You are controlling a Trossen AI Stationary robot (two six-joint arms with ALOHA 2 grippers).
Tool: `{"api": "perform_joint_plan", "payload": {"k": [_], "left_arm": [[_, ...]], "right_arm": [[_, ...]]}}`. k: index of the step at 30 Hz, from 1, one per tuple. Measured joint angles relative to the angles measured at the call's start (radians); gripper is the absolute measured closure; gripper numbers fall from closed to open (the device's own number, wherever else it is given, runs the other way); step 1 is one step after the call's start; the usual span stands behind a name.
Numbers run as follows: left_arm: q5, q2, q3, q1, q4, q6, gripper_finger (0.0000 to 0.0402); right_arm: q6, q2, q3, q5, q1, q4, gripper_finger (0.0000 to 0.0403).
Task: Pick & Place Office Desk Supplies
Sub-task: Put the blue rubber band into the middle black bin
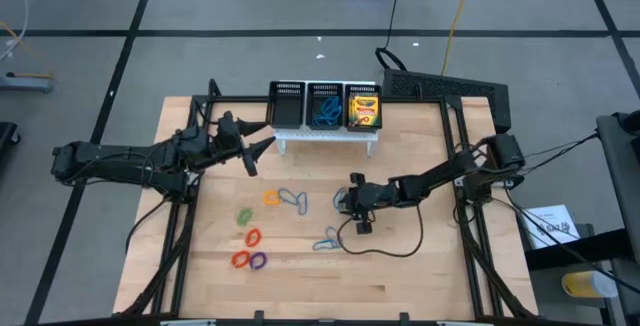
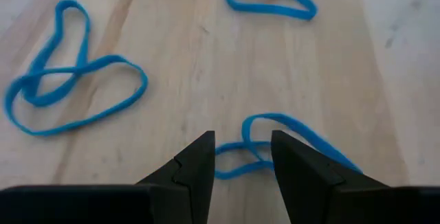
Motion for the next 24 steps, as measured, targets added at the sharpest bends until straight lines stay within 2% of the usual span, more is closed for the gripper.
{"api": "perform_joint_plan", "payload": {"k": [9,12,15,24], "left_arm": [[0.0,0.0,0.0,0.0,0.0,-0.001,0.0158],[0.0,0.0,0.0,0.0,0.0,-0.001,0.0158],[0.0,0.0,0.0,0.0,0.0,-0.001,0.0158],[0.0,0.0,0.0,0.0,0.0,-0.001,0.0158]], "right_arm": [[0.044,0.062,0.029,-0.006,-0.049,0.008,0.0272],[0.065,0.071,0.03,-0.061,-0.062,0.015,0.028],[0.076,0.071,0.03,-0.1,-0.065,0.014,0.0296],[0.072,0.071,0.03,-0.111,-0.064,0.015,0.0365]]}}
